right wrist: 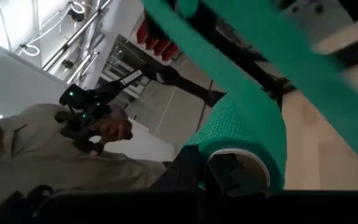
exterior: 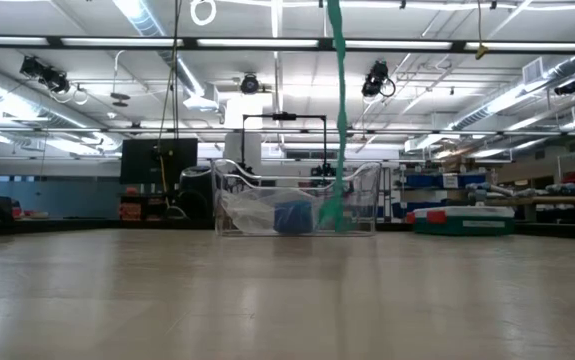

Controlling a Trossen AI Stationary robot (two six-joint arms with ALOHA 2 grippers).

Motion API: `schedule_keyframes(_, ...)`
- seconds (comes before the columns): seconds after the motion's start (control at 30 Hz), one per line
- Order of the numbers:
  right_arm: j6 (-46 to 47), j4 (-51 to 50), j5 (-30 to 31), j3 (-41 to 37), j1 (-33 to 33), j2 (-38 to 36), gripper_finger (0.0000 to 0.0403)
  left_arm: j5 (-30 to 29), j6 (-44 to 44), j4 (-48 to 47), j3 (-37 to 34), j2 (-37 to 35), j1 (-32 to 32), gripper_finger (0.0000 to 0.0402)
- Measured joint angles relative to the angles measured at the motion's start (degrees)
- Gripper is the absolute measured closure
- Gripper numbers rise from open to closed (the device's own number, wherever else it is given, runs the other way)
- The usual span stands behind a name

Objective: Roll bandage
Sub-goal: Roll the sky blue bandage

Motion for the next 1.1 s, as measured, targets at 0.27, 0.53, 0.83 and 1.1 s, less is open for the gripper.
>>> schedule_keyframes(0.27,1.61,0.63,-4.88,-6.49,-0.88,-0.04,0.0403,-4.53,0.03,-5.36,0.02,0.04,-3.47,0.021)
schedule_keyframes(0.53,4.62,9.76,-6.85,-15.35,-4.93,-0.04,0.0403,-6.1,0.07,-9.83,0.01,0.49,-6.72,0.021)
schedule_keyframes(0.83,-0.67,15.02,1.02,-17.9,-13.75,0.0,0.0403,-7.24,-0.6,-14.87,-0.61,2.1,-8.97,0.021)
schedule_keyframes(1.1,-2.02,15.07,0.73,-14.91,-14.0,-0.17,0.0403,-15.48,-12.17,-17.33,-0.76,2.05,-9.03,0.021)
